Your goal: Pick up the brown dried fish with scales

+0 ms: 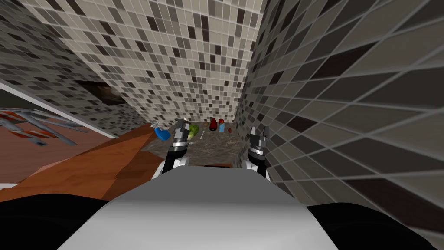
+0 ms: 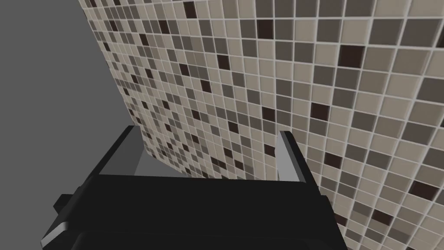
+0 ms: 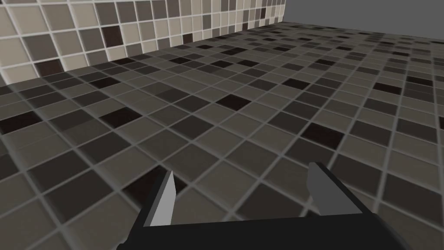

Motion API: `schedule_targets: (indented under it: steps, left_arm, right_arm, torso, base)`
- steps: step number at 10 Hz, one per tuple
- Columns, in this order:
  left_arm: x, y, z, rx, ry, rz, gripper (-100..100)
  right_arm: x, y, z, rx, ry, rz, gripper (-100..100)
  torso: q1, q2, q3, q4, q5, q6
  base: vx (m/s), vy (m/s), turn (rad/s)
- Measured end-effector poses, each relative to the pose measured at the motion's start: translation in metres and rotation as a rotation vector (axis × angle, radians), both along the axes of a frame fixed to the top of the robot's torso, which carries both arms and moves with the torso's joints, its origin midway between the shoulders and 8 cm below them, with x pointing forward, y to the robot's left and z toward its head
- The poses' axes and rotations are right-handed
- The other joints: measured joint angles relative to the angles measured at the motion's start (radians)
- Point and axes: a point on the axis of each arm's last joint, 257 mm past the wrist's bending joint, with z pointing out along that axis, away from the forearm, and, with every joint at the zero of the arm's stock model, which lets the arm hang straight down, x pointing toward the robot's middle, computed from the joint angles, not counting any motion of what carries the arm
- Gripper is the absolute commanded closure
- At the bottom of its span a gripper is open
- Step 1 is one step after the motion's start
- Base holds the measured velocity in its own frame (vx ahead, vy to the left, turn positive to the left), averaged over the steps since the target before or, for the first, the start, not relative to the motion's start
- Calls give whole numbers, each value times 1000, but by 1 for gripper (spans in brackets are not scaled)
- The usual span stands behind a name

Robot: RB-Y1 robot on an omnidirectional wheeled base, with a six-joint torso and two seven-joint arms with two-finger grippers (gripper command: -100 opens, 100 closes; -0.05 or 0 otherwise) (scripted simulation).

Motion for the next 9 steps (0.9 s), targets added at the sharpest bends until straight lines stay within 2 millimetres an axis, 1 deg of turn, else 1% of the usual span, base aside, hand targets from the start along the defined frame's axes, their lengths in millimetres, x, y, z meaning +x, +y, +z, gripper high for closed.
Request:
schedule_targets:
  steps: [2, 4, 6, 7, 8, 9]
  left_arm:
    - [0, 0, 0, 0, 0, 0, 0]
    - [0, 0, 0, 0, 0, 0, 0]
    - [0, 0, 0, 0, 0, 0, 0]
    - [0, 0, 0, 0, 0, 0, 0]
    - [0, 0, 0, 0, 0, 0, 0]
    - [0, 0, 0, 0, 0, 0, 0]
  right_arm:
    - [3, 5, -6, -52, 28, 12, -100]
    - [7, 10, -20, -121, 76, 23, -100]
    - [11, 15, -41, -199, 144, 26, -100]
    - [13, 17, -53, -239, 186, 25, -100]
    - [15, 16, -62, -262, 208, 25, -100]
    - [15, 16, -73, -293, 240, 26, -100]
  torso:
    - [1, 4, 2, 1, 0, 0]
    - [2, 8, 4, 2, 1, 0]
    - [3, 12, 7, 3, 1, 0]
    - [4, 14, 8, 3, 1, 0]
    - [2, 12, 7, 3, 1, 0]
    - [1, 10, 6, 2, 0, 0]
  base:
    - [-91, 23, 142]
    - [-140, 46, 224]
    - [-202, 64, 237]
    - [-151, 42, 92]
    - [-118, 40, 203]
    - [-160, 69, 318]
